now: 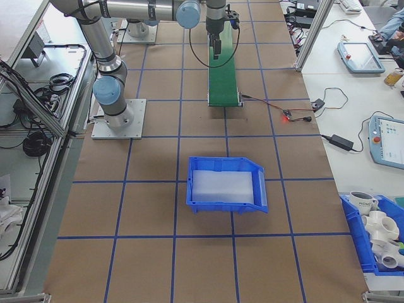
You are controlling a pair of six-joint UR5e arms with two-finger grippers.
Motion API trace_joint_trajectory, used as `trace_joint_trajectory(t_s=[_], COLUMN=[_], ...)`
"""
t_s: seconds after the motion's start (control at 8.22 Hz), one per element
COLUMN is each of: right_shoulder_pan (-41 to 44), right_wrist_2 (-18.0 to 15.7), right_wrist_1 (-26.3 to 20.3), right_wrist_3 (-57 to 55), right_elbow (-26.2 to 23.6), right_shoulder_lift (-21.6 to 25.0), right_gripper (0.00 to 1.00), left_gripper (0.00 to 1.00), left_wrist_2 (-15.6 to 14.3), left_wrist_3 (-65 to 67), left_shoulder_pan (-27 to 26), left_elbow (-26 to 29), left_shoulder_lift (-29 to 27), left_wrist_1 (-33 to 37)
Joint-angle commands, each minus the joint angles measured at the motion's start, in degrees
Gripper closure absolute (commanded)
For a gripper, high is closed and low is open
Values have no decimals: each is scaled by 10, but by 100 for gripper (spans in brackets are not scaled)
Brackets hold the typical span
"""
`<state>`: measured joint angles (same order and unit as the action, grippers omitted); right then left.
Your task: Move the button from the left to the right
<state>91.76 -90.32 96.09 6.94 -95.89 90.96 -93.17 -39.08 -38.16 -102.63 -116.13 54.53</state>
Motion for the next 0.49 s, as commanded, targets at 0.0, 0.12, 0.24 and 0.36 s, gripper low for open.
trace_joint_trajectory(t_s=[0.0, 0.12, 0.24, 0.36], right_shoulder_pan=[0, 0, 0, 0], right_wrist_2=[0, 0, 0, 0], right_wrist_1=[0, 0, 0, 0], right_wrist_3=[0, 0, 0, 0], right_elbow=[0, 0, 0, 0], right_shoulder_lift=[0, 0, 0, 0], right_gripper=[0, 0, 0, 0], left_gripper=[15, 36, 82, 100], left_wrist_2=[-5, -4, -3, -4], left_wrist_3=[-12, -11, -12, -13], left_shoulder_pan=[0, 0, 0, 0], left_elbow=[2, 3, 2, 2], left_shoulder_lift=[-16, -17, -17, -17], left_wrist_1=[-1, -5, -4, -3])
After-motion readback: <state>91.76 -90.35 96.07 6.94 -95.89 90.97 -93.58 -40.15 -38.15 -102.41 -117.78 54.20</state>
